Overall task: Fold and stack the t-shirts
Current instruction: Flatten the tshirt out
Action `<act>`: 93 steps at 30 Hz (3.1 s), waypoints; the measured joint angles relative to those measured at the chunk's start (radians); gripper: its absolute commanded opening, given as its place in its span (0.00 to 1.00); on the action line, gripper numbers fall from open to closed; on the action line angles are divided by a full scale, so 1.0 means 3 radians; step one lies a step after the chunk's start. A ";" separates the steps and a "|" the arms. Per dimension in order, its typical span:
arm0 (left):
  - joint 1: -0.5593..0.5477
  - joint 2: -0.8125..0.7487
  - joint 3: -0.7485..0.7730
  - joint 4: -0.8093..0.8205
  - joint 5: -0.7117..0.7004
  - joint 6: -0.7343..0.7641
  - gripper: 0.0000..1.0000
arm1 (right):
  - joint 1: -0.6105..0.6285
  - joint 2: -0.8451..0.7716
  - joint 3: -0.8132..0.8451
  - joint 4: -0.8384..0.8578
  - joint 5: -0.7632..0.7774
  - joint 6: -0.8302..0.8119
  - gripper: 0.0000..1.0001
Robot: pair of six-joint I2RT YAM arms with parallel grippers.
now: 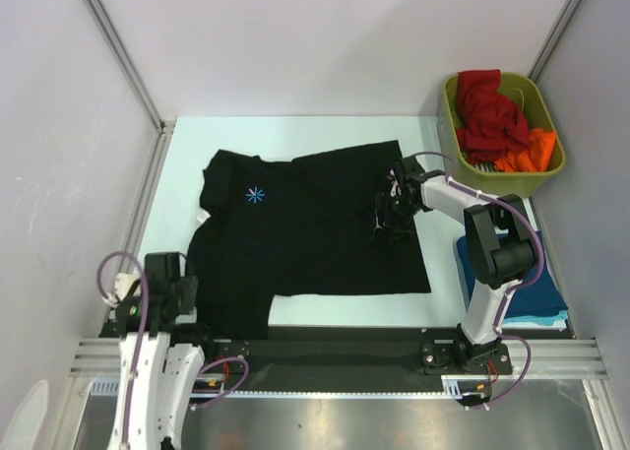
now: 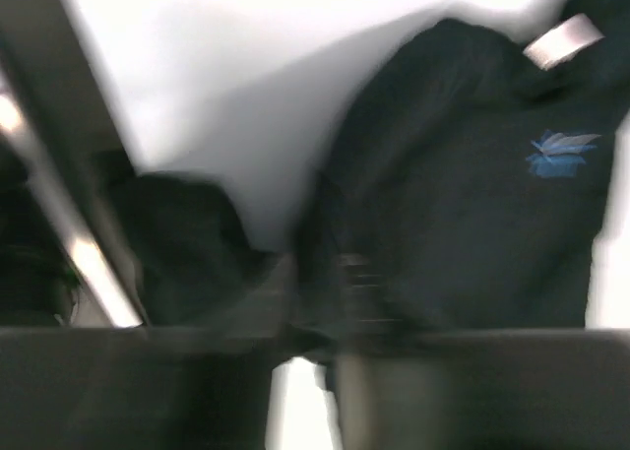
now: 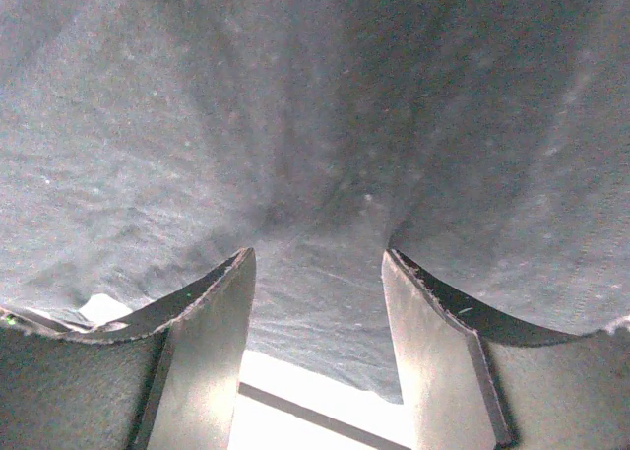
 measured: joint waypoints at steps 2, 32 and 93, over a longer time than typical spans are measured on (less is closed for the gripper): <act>0.0003 0.0258 -0.0182 0.0011 0.0066 -0.0062 0.76 | 0.0015 0.0003 0.0000 -0.0004 0.0000 -0.0001 0.61; 0.0427 0.4718 0.2785 0.2299 0.0983 0.3437 0.47 | -0.0046 0.0690 0.1504 -0.0013 0.0267 0.0056 0.36; 0.0612 0.5910 0.3849 0.3204 0.1049 0.3241 0.82 | -0.0521 0.2756 0.4326 0.0186 0.0696 0.0291 0.62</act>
